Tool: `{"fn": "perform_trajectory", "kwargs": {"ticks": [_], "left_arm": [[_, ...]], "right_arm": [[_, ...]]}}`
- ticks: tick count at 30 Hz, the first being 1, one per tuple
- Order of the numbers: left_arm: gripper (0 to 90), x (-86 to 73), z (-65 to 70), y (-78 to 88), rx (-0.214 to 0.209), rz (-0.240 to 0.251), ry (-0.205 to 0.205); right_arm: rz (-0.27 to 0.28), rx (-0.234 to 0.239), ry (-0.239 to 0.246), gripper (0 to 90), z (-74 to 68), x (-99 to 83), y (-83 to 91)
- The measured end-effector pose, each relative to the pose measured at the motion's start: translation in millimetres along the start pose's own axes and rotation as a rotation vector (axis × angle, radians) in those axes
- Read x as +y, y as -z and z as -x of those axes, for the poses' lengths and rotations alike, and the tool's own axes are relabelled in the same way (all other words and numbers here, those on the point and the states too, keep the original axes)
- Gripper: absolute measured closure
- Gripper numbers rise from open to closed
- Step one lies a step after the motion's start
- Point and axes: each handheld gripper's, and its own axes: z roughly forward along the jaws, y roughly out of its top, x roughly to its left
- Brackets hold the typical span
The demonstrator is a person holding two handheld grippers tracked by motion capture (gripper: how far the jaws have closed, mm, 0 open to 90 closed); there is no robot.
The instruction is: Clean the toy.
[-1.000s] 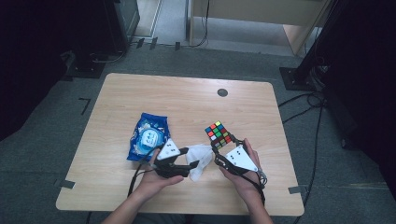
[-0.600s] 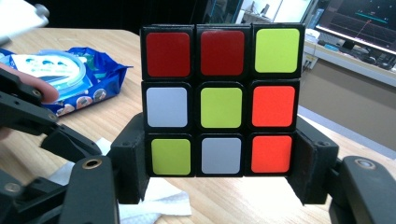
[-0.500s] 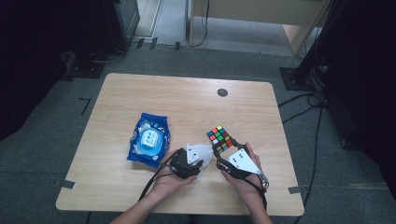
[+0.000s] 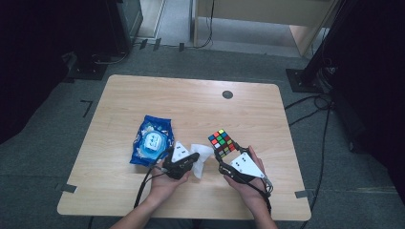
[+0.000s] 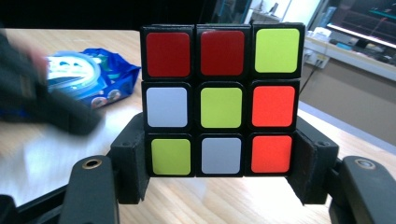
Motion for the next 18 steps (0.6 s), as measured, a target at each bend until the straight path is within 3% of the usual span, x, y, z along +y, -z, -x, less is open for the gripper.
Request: {"fn": "perform_trajectory", "kwargs": {"ticks": [4, 6, 9, 10, 12, 18], "left_arm": [[90.0, 15.0, -14.2, 32.4, 0.011, 0.145, 0.039], [90.0, 20.7, -20.8, 48.1, -0.059, 0.229, 0.054], [90.0, 26.7, -19.9, 68.2, -0.192, 0.357, 0.006], [90.0, 28.6, -16.7, 71.5, -0.213, 0.372, -0.016], [90.0, 30.9, -10.9, 71.8, -0.209, 0.346, -0.053], [90.0, 20.4, -10.8, 55.9, -0.188, 0.263, -0.053]], "right_arm": [[-0.007, 0.038, -0.001, 34.9, -10.5, -0.3, -4.8], [-0.015, 0.063, 0.015, 34.9, -19.5, -0.7, -8.0], [-0.024, 0.109, 0.036, 34.9, -35.3, -0.6, -14.0], [-0.029, 0.124, 0.043, 34.9, -40.7, -0.2, -15.8], [-0.024, 0.149, 0.056, 34.9, -50.1, 1.5, -18.6], [0.026, 0.205, 0.033, 34.9, -63.9, 13.1, -15.2]]}}
